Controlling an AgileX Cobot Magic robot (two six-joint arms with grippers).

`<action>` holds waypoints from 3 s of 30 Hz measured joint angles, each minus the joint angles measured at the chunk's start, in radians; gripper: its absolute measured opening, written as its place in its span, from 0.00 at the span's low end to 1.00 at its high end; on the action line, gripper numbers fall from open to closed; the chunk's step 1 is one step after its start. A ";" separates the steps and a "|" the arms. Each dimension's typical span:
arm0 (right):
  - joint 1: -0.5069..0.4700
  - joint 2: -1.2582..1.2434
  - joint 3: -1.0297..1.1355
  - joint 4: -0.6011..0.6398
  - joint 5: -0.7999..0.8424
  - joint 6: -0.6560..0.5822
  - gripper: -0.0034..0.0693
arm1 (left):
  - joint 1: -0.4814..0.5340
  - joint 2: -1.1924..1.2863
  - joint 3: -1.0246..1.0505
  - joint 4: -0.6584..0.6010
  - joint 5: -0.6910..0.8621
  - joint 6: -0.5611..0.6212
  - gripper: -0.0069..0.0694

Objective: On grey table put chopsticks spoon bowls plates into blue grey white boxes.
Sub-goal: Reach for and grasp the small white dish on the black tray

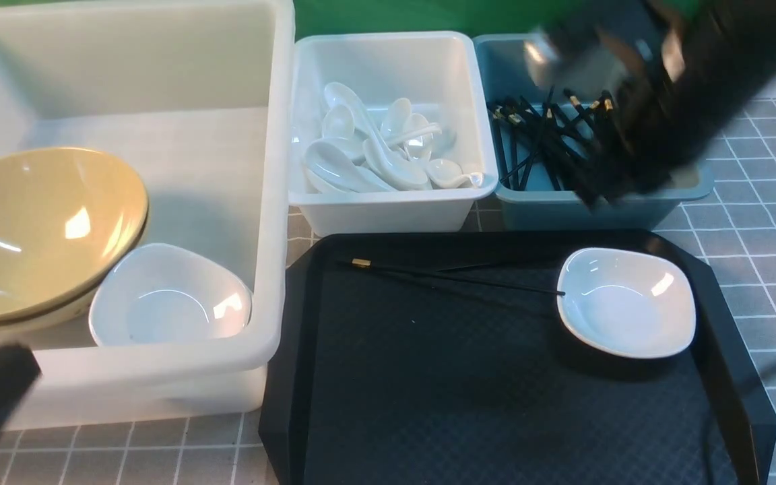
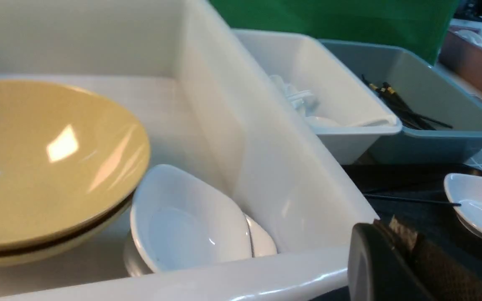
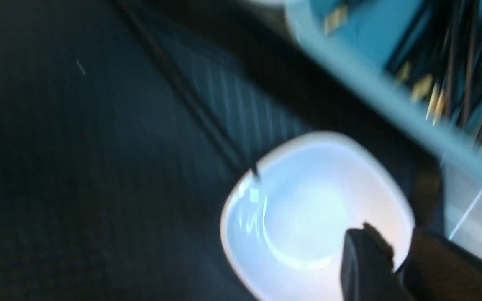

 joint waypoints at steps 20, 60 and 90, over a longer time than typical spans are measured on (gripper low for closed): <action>0.002 -0.251 0.523 0.035 -0.283 0.052 0.19 | 0.000 1.224 -0.838 0.201 0.275 0.121 0.08; -0.082 -0.153 0.521 0.045 -0.499 0.044 0.27 | -0.202 0.979 -0.842 0.311 0.297 0.009 0.08; -0.105 0.026 0.336 0.082 -0.354 0.028 0.54 | -0.268 0.453 0.016 0.322 0.022 -0.096 0.08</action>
